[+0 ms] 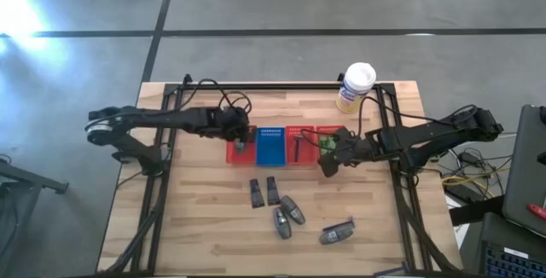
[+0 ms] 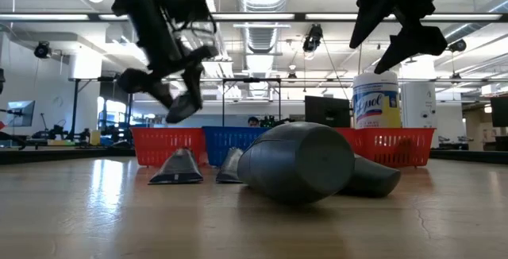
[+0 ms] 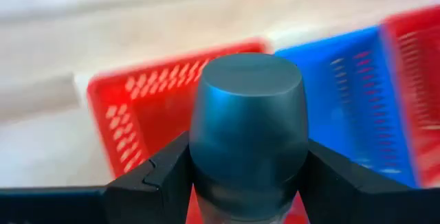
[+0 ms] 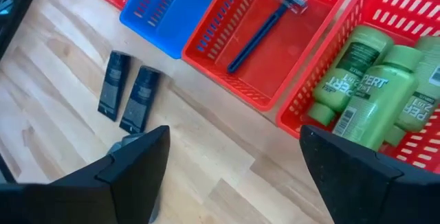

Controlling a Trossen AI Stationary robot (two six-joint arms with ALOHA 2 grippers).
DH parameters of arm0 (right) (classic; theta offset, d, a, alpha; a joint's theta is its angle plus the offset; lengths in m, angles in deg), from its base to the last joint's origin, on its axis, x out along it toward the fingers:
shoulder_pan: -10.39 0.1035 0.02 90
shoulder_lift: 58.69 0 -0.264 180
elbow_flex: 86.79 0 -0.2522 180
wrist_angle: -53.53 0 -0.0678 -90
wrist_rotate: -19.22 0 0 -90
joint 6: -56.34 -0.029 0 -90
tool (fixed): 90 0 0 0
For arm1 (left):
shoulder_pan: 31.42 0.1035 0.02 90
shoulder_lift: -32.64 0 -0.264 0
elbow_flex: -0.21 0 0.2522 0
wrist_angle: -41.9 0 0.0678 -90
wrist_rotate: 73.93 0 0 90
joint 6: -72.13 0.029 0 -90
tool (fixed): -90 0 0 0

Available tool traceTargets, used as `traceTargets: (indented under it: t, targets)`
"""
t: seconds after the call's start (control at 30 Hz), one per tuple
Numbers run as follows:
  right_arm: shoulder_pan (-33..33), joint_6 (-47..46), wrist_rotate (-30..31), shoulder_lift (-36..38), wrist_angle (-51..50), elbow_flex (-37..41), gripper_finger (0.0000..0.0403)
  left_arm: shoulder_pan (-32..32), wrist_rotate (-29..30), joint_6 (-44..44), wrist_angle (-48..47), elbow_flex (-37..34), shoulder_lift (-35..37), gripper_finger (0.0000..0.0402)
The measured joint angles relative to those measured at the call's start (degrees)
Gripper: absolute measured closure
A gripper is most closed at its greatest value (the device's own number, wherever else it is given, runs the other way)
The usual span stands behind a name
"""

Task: Pick & Place Travel size toiletries
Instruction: Put the black deodorant into the left red basket, then put the blue shaving cream into the blue basket

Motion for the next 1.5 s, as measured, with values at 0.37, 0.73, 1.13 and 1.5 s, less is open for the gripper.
traceTargets:
  t: [0.37, 0.73, 1.13, 1.5]
  targets:
    - [0.0, -1.5, 0.0, 0.0, 0.0, 1.0, 0.0054, 0.3, -0.1, -1.9, 2.3, -3.4, -1.6, 0.0111]
    - [0.0, -2.0, -1.2, 0.0, -0.1, 2.4, 0.0058, -4.2, -6.3, 2.6, -0.1, 4.4, -1.4, 0.0016]
    - [0.2, -0.7, -2.2, 0.0, -3.4, 4.0, 0.0059, -28.1, 7.9, -29.6, -4.2, 6.4, -11.7, 0.0049]
    - [0.2, 3.0, -2.2, 3.5, -4.8, 3.9, 0.0050, -29.9, 8.2, -34.5, -6.0, 16.1, -27.1, 0.0108]
